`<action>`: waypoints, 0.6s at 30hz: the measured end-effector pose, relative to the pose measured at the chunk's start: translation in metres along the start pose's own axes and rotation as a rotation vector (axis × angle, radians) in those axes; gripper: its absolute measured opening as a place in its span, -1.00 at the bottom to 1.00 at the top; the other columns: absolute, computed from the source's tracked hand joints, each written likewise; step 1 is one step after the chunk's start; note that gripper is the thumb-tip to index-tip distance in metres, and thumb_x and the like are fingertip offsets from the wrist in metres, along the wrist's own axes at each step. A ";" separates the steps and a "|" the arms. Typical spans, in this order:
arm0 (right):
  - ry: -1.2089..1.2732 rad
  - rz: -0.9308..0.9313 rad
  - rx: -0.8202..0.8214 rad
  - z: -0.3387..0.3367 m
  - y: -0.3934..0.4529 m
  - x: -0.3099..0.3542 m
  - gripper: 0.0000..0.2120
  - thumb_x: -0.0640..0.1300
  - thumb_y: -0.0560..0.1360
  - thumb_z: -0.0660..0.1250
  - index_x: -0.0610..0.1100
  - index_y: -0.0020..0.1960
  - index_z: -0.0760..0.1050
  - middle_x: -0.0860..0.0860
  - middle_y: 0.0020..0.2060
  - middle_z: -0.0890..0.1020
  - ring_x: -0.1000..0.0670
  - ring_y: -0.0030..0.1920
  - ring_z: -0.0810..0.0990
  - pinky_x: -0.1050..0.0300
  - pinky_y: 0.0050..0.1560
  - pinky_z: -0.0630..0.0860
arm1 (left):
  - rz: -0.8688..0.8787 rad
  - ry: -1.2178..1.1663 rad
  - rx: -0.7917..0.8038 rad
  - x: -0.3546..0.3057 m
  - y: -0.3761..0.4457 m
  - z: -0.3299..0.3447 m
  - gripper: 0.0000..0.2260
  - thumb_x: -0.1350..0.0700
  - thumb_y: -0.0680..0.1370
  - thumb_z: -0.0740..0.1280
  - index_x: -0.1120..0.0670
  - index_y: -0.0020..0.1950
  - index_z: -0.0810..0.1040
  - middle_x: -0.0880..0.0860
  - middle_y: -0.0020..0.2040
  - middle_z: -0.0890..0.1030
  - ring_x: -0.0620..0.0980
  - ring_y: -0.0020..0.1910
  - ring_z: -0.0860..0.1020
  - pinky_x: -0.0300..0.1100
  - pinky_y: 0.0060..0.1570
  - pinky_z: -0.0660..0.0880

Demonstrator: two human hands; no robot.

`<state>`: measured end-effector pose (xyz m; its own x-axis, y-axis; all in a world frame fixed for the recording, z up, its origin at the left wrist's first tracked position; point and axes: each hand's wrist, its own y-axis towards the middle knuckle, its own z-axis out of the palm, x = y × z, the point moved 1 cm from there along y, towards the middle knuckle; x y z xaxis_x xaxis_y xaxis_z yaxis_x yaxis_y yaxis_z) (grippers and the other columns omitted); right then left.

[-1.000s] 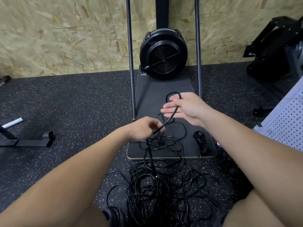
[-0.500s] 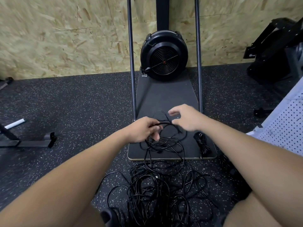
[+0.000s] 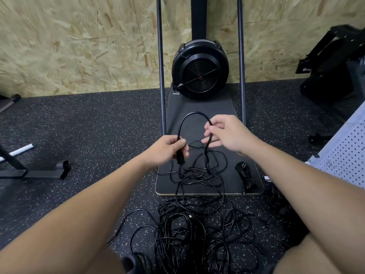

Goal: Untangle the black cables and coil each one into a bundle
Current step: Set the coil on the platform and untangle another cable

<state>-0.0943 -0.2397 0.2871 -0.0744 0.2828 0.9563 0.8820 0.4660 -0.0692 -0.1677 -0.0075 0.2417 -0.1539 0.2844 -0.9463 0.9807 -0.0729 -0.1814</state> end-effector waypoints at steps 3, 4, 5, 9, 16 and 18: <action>0.075 0.011 0.066 0.004 -0.007 0.005 -0.84 -0.34 0.74 0.23 -0.23 0.28 0.52 -0.23 -0.06 0.71 -0.25 -0.02 0.82 -0.29 0.07 0.75 | 0.026 0.004 -0.002 -0.009 -0.002 0.008 -0.67 0.05 0.83 0.19 0.29 0.11 0.57 0.18 -0.17 0.63 0.15 -0.15 0.62 0.16 0.02 0.60; 0.114 0.010 0.080 0.005 -0.007 0.007 -0.84 -0.32 0.75 0.23 -0.24 0.28 0.53 -0.22 -0.06 0.70 -0.27 -0.01 0.82 -0.30 0.07 0.75 | 0.056 0.015 -0.014 -0.013 -0.003 0.012 -0.67 0.03 0.82 0.19 0.27 0.12 0.57 0.15 -0.19 0.60 0.12 -0.21 0.58 0.04 -0.07 0.55; 0.160 0.008 0.079 0.006 -0.008 0.010 -0.85 -0.30 0.77 0.23 -0.26 0.28 0.53 -0.23 -0.06 0.69 -0.29 0.01 0.81 -0.30 0.07 0.75 | 0.086 0.015 -0.027 -0.018 -0.004 0.017 -0.69 0.01 0.82 0.21 0.21 0.07 0.57 0.12 -0.22 0.56 0.09 -0.27 0.53 -0.06 -0.16 0.50; 0.346 0.006 0.022 0.001 -0.006 0.021 -0.81 -0.24 0.78 0.23 -0.33 0.31 0.52 -0.24 -0.03 0.65 -0.33 0.04 0.80 -0.24 0.02 0.76 | 0.108 -0.125 -0.065 -0.031 -0.007 0.034 -0.64 -0.16 0.77 0.27 0.08 -0.04 0.57 -0.02 -0.28 0.48 0.01 -0.35 0.39 -0.12 -0.29 0.35; 0.400 -0.008 -0.060 -0.003 -0.011 0.024 -0.84 -0.31 0.73 0.32 -0.36 0.26 0.56 -0.26 0.01 0.69 -0.24 0.04 0.81 -0.13 -0.04 0.76 | 0.111 -0.153 0.002 -0.040 -0.009 0.032 -0.57 -0.23 0.72 0.32 0.08 0.33 0.70 0.07 -0.26 0.38 -0.05 -0.32 0.32 -0.16 -0.32 0.31; 0.401 -0.021 -0.092 -0.005 -0.011 0.022 -0.85 -0.33 0.71 0.35 -0.37 0.24 0.58 -0.31 0.04 0.70 -0.24 0.06 0.81 -0.14 0.02 0.76 | 0.123 -0.084 0.037 -0.045 -0.011 0.031 -0.69 -0.12 0.73 0.38 0.11 0.16 0.71 0.13 -0.20 0.40 -0.07 -0.32 0.33 -0.16 -0.30 0.31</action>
<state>-0.1031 -0.2424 0.3103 0.0784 -0.0832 0.9934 0.9215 0.3862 -0.0404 -0.1751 -0.0486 0.2777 -0.0438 0.1907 -0.9807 0.9879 -0.1376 -0.0709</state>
